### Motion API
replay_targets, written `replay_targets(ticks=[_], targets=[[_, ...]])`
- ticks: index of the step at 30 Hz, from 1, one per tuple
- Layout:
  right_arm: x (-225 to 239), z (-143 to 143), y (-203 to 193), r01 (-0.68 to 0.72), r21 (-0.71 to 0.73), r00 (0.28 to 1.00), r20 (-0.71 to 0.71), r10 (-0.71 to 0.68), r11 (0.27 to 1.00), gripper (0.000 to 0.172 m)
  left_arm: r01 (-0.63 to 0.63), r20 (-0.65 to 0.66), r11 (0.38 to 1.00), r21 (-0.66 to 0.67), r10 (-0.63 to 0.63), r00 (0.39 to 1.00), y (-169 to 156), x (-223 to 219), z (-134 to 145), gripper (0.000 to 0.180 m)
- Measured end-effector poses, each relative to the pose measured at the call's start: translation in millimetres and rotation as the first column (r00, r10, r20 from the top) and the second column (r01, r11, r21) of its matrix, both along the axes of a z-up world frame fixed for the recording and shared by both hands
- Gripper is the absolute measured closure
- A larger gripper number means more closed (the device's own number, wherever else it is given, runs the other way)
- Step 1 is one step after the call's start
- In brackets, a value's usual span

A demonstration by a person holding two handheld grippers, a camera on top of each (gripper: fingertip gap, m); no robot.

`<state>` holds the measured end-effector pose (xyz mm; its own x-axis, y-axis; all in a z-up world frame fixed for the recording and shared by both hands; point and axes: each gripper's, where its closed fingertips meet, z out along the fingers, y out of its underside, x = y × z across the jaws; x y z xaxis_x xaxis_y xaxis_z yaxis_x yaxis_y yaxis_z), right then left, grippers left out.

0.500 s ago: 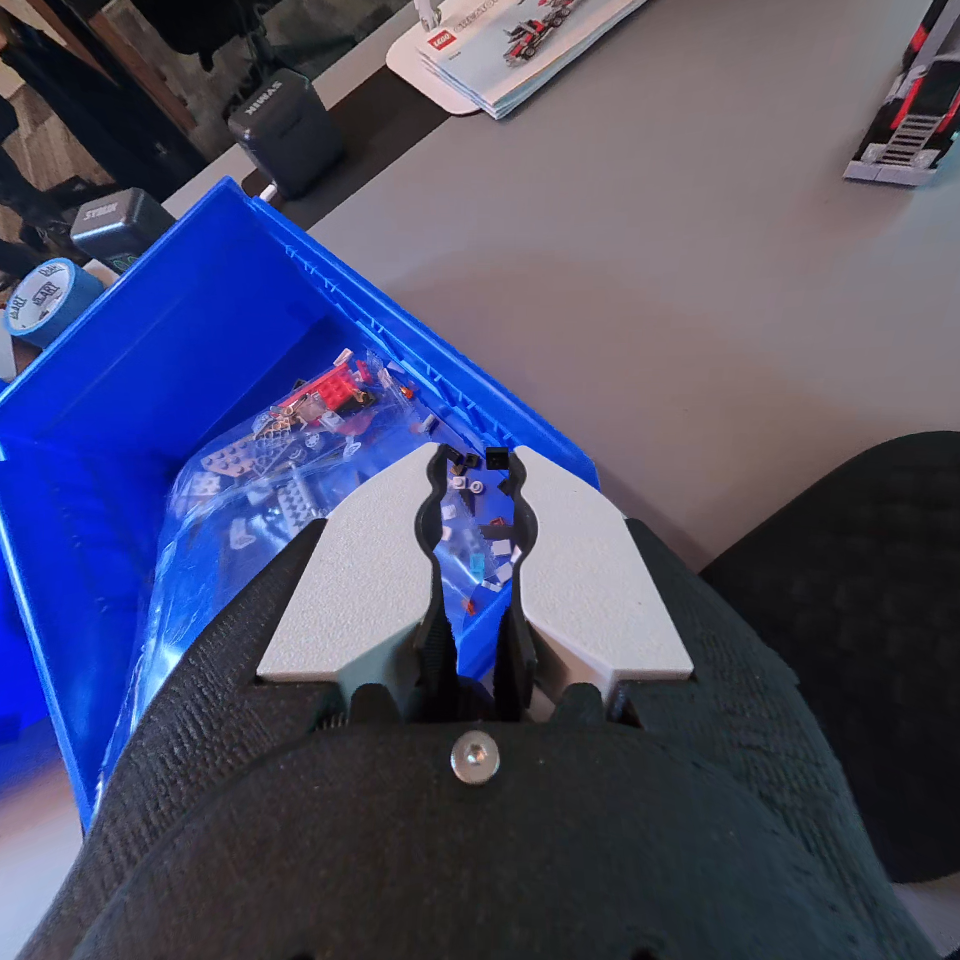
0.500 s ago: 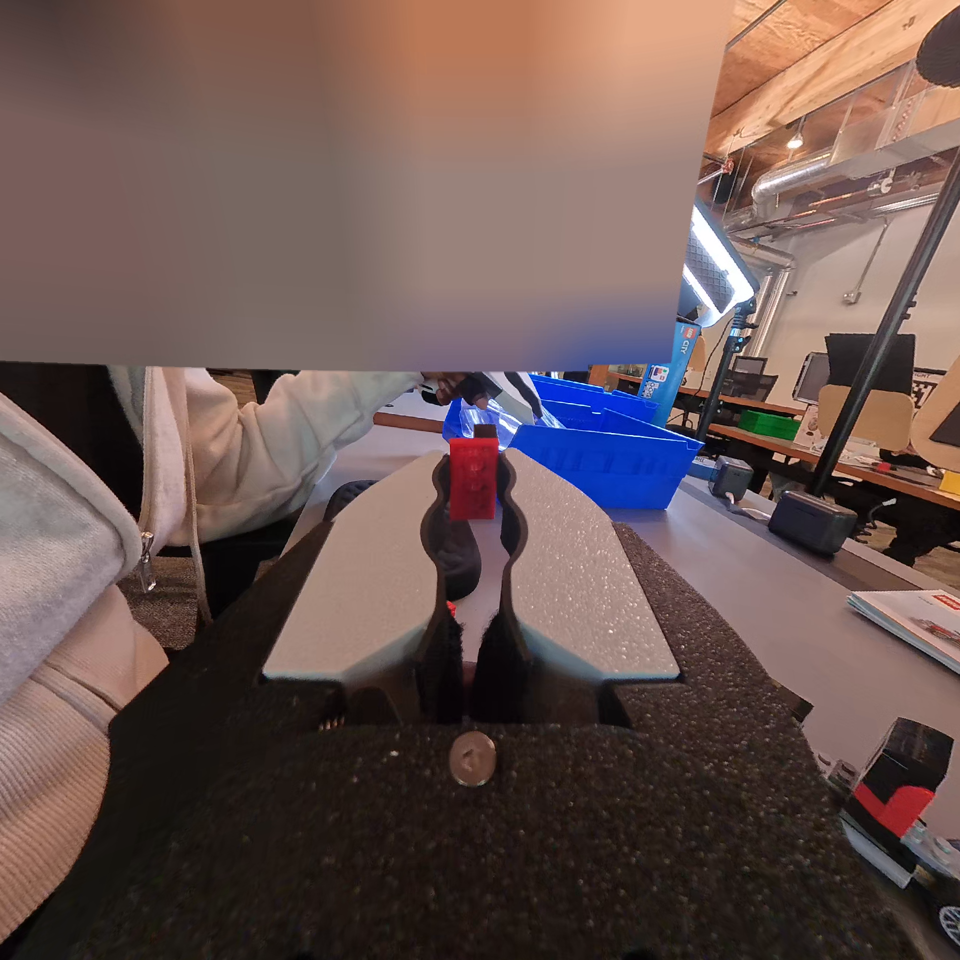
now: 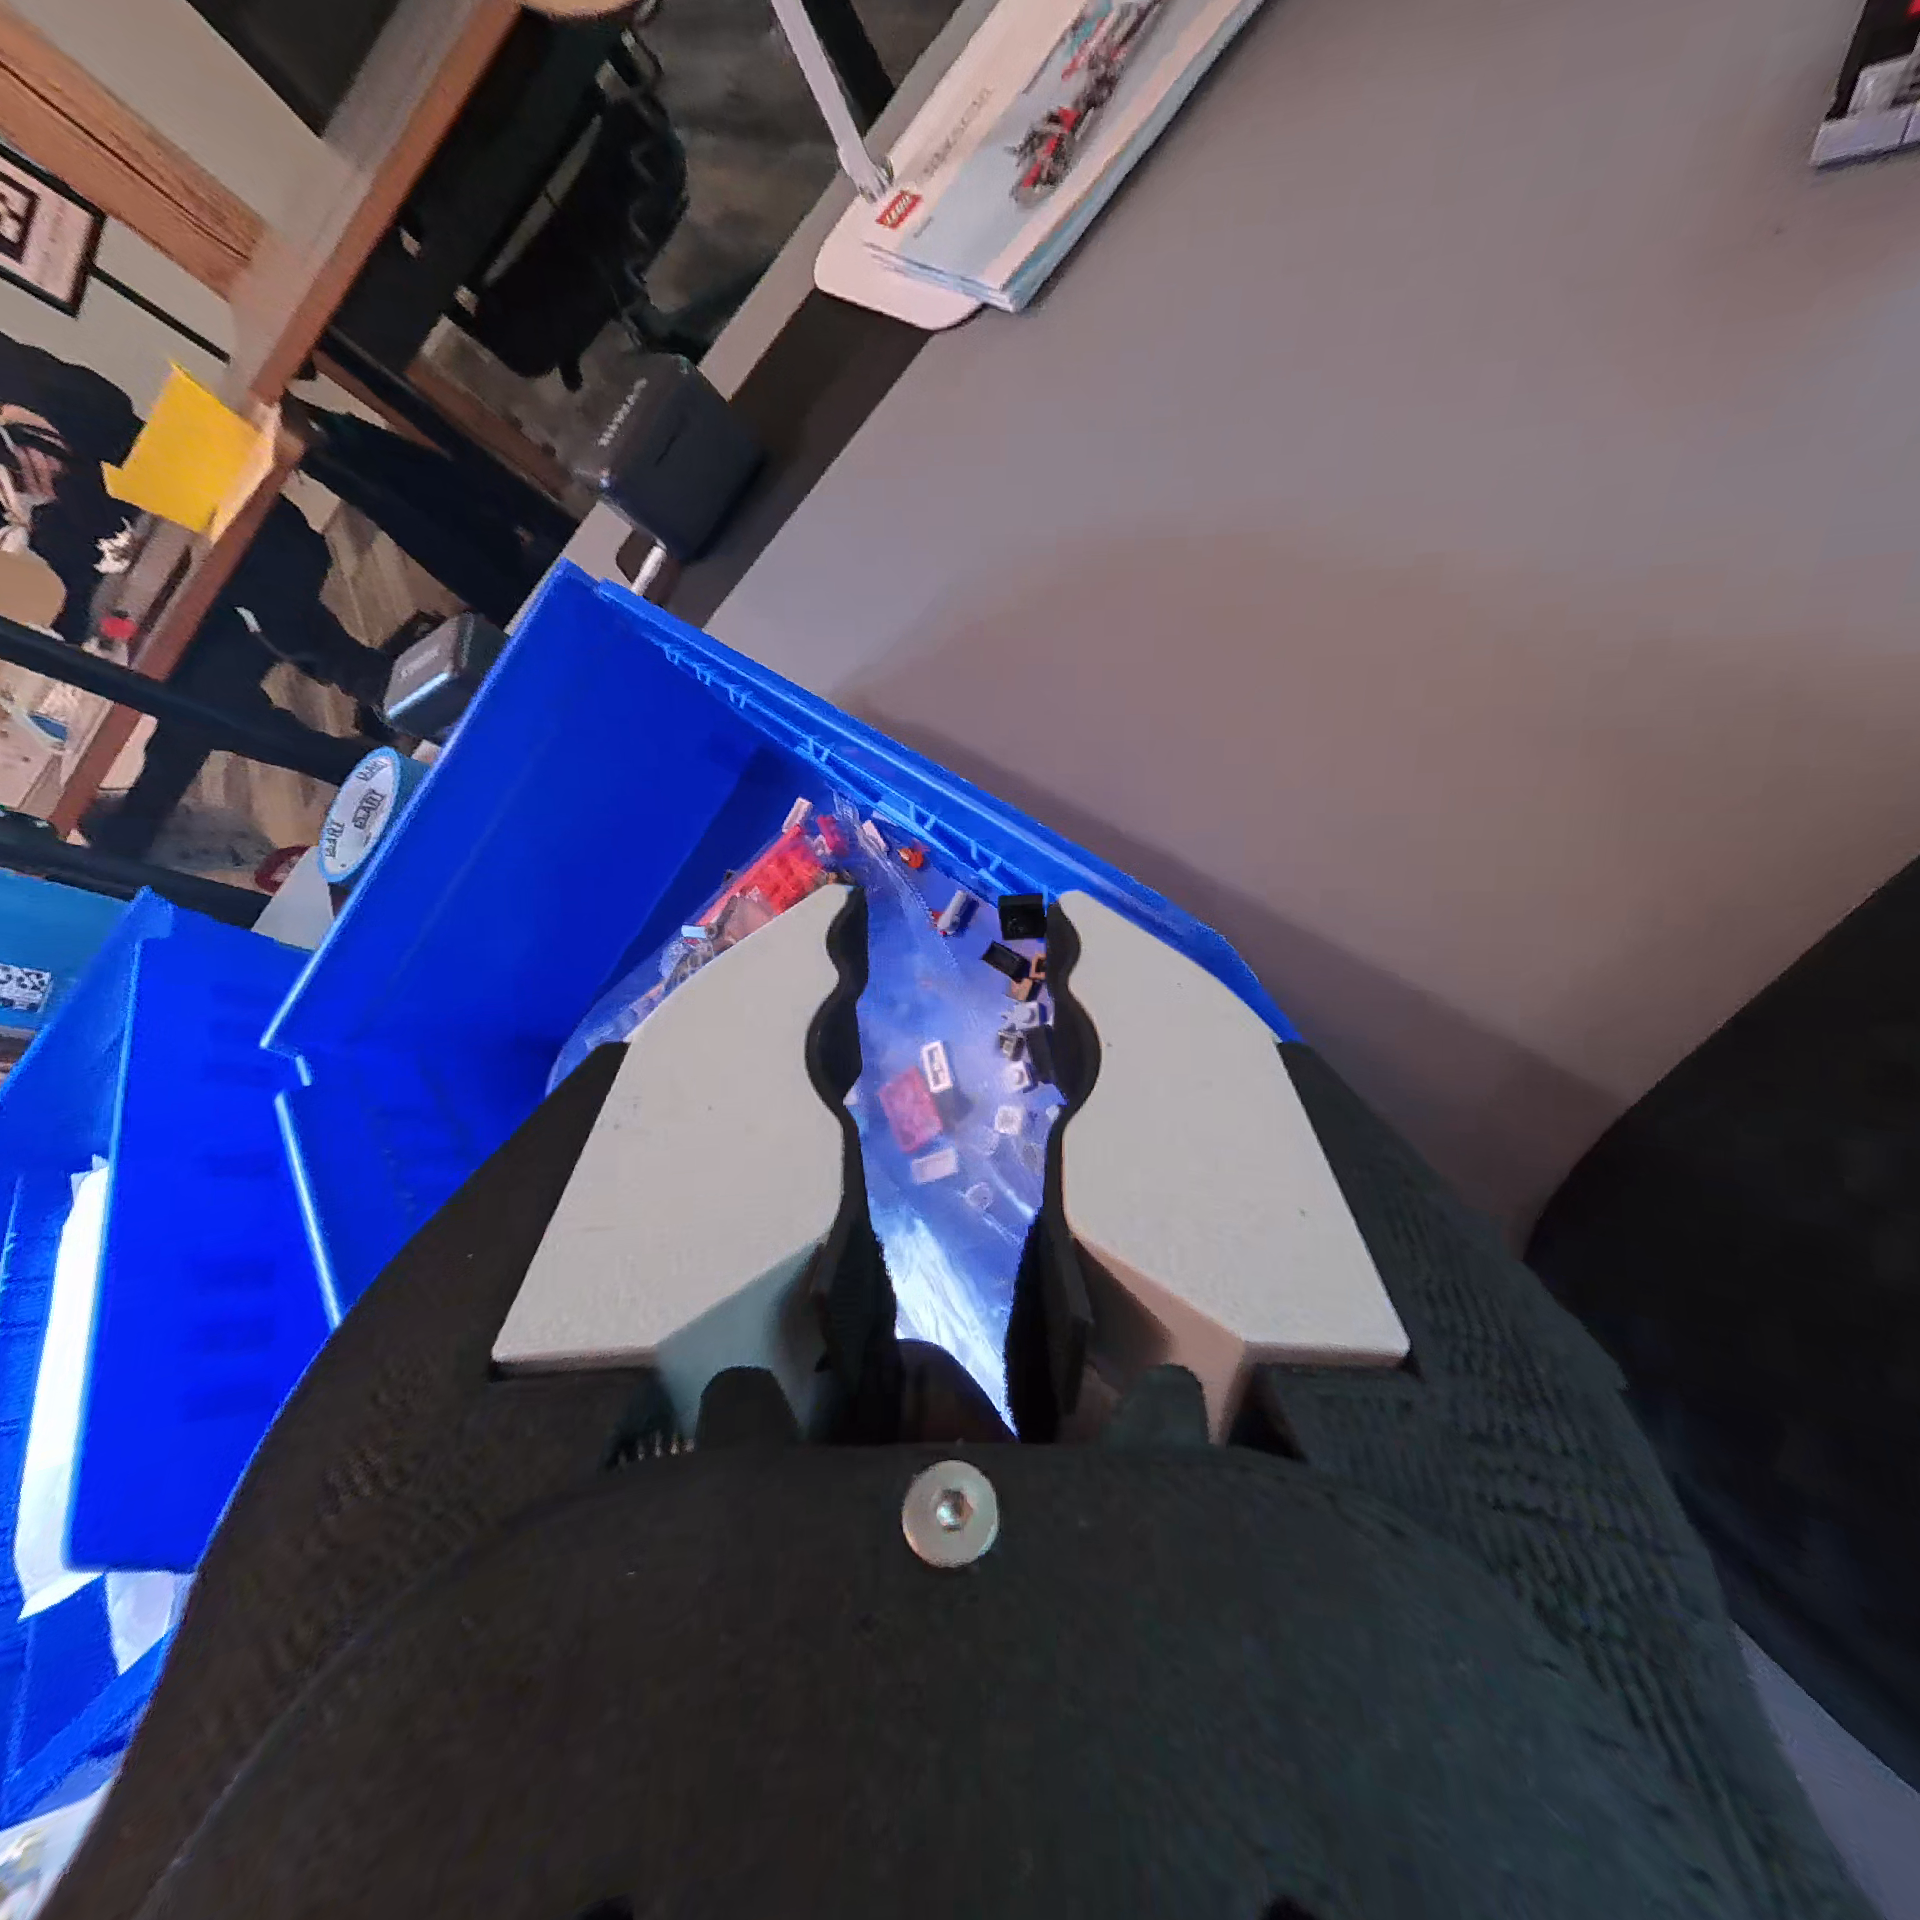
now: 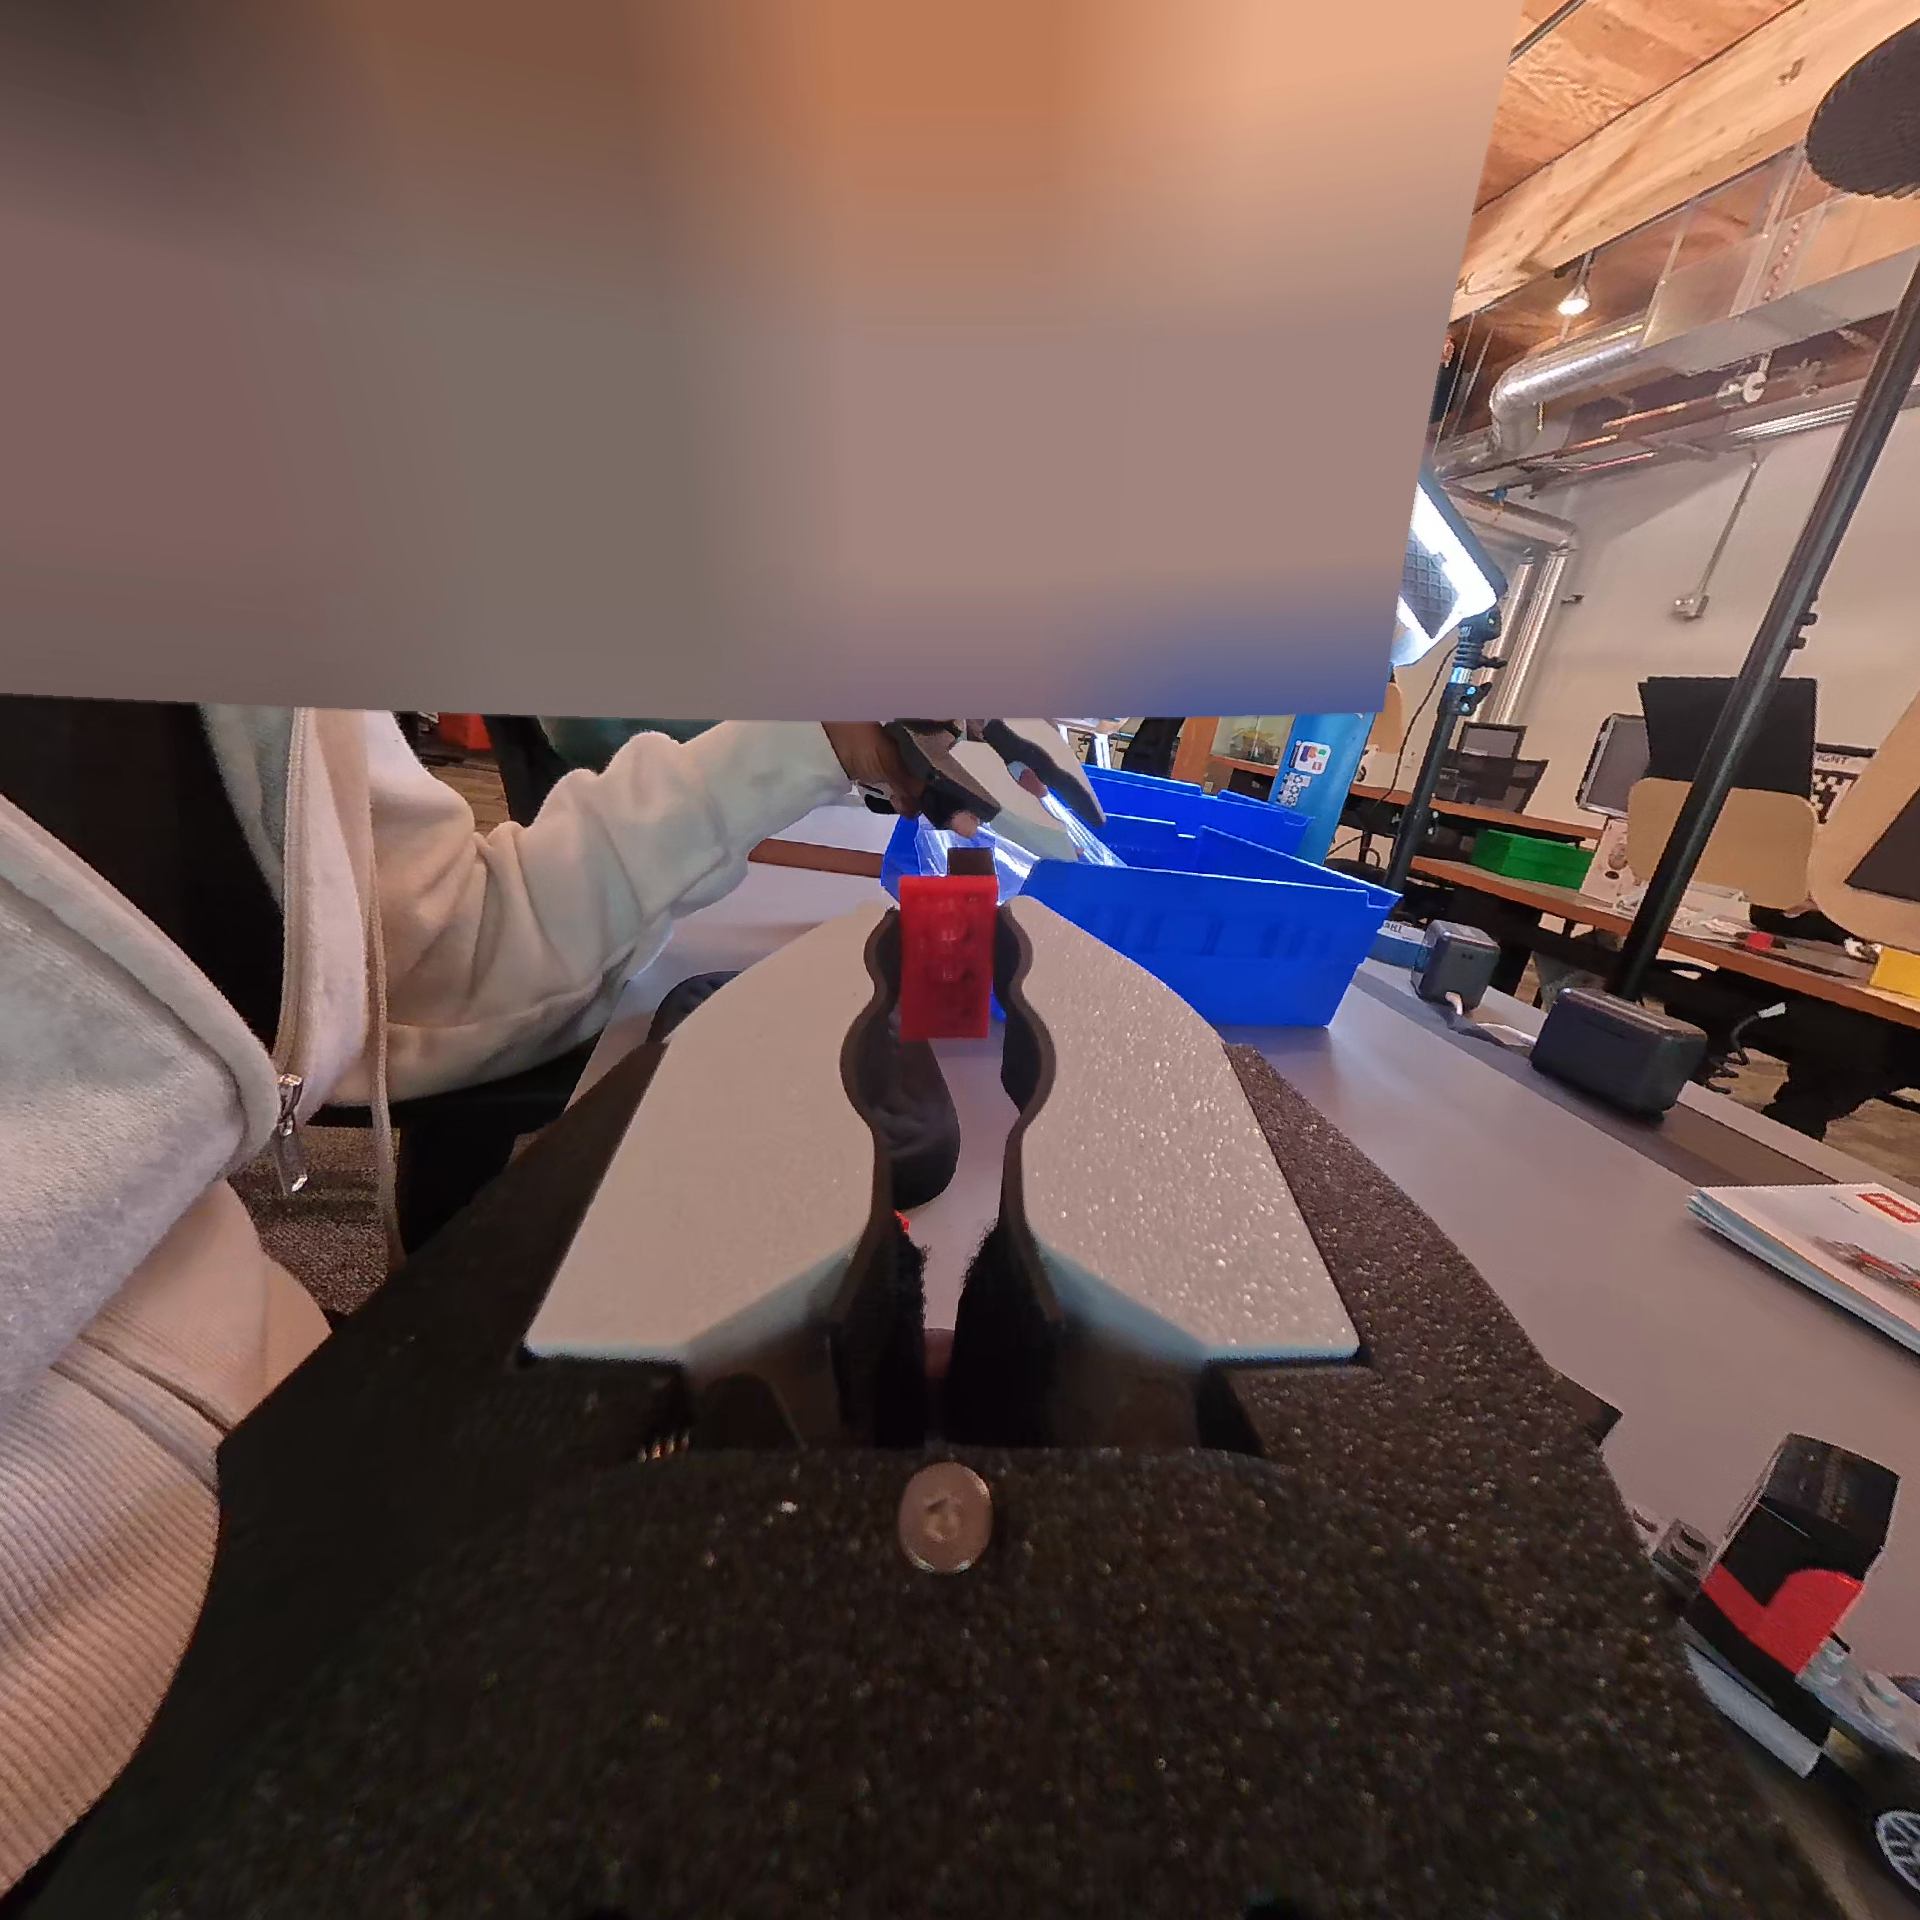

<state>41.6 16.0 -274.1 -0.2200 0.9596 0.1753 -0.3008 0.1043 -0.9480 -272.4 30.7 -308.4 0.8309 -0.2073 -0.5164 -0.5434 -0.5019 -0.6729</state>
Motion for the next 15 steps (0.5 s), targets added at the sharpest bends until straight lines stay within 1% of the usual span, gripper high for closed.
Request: replay_targets(ticks=[3,6,8,10,12,15], targets=[[0,0,0,0.0,-0.002,1.0,0.0,0.0,1.0,0.155,0.013,0.019,0.999,0.033,-0.014,1.0,-2,-1,5,0.148],[0,0,1,0.002,-0.003,1.0,0.001,-0.002,1.0,0.155,0.015,0.036,0.999,0.036,-0.017,0.999,-3,-3,5,0.148],[0,0,1,0.002,-0.003,1.0,0.002,-0.002,1.0,0.155,-0.011,-0.024,1.0,-0.013,0.011,1.0,-4,-9,-2,0.145],[0,0,1,0.003,-0.004,1.0,0.0,-0.003,1.0,0.155,-0.026,-0.076,0.999,-0.021,0.024,0.997,-4,-11,-3,0.145],[0,0,1,0.003,-0.005,1.0,0.001,-0.003,1.0,0.155,-0.025,-0.059,0.999,0.022,0.026,0.998,0,-9,4,0.147],[0,0,2,0.01,-0.008,1.0,0.002,-0.01,1.0,0.155,-0.022,0.005,0.989,0.148,0.021,1.0,2,-3,26,0.149]])
